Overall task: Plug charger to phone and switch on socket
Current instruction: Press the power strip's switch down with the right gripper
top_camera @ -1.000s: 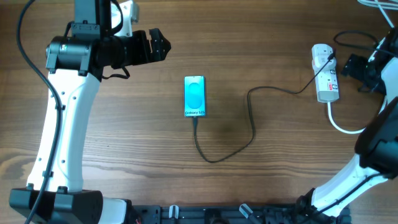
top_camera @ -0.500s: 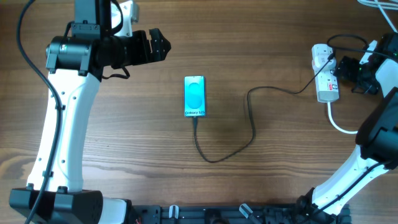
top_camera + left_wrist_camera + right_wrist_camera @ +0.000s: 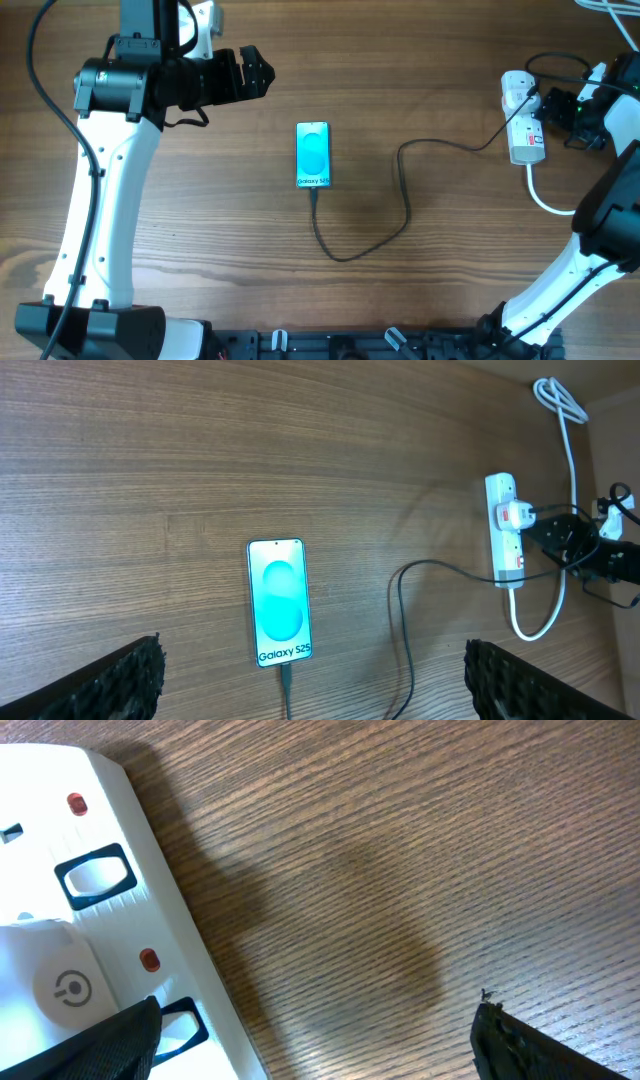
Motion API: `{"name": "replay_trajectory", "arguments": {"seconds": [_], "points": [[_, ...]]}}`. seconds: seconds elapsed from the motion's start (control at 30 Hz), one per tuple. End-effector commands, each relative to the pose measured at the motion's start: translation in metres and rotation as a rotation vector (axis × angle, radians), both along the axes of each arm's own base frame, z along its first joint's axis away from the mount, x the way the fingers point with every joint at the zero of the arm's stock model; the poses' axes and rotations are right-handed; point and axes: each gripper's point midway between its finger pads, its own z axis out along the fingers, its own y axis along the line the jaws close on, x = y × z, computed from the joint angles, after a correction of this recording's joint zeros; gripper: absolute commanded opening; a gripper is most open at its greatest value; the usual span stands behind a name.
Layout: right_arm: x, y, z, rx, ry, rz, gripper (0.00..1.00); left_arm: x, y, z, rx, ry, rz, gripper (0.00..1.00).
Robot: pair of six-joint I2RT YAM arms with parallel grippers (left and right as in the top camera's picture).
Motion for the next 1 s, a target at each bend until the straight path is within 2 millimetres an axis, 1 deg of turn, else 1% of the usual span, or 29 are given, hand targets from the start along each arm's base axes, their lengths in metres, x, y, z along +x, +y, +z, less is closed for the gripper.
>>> {"name": "replay_trajectory", "arguments": {"seconds": [0.0, 0.17, 0.3, 0.4, 0.63, 0.8, 0.97], "points": [[0.003, 0.021, -0.013, 0.099, -0.001, 0.037, 1.0, 0.001, 0.001, -0.003, 0.004, 0.004, -0.002, 1.0], [0.002, 0.021, -0.013, 0.103, 0.002, 0.031, 1.0, 0.001, 0.002, -0.003, 0.004, 0.004, -0.002, 1.0], [-0.002, 0.024, -0.021, 0.108, 0.009, 0.028, 1.0, 0.001, 0.002, -0.003, 0.004, 0.004, -0.002, 1.0], [0.0, 0.028, -0.022, 0.111, 0.004, 0.024, 1.0, 0.001, 0.001, -0.003, 0.004, 0.004, -0.002, 1.0], [0.008, 0.049, -0.022, 0.106, 0.009, 0.085, 1.0, 0.001, 0.002, -0.003, 0.004, 0.004, -0.002, 1.0], [0.004, 0.056, -0.024, 0.113, 0.031, 0.107, 1.0, 0.001, 0.002, -0.003, 0.004, 0.004, -0.002, 1.0], [0.006, 0.069, -0.022, 0.178, 0.012, 0.132, 1.0, 0.001, 0.001, -0.003, 0.004, 0.004, -0.002, 1.0]]}}
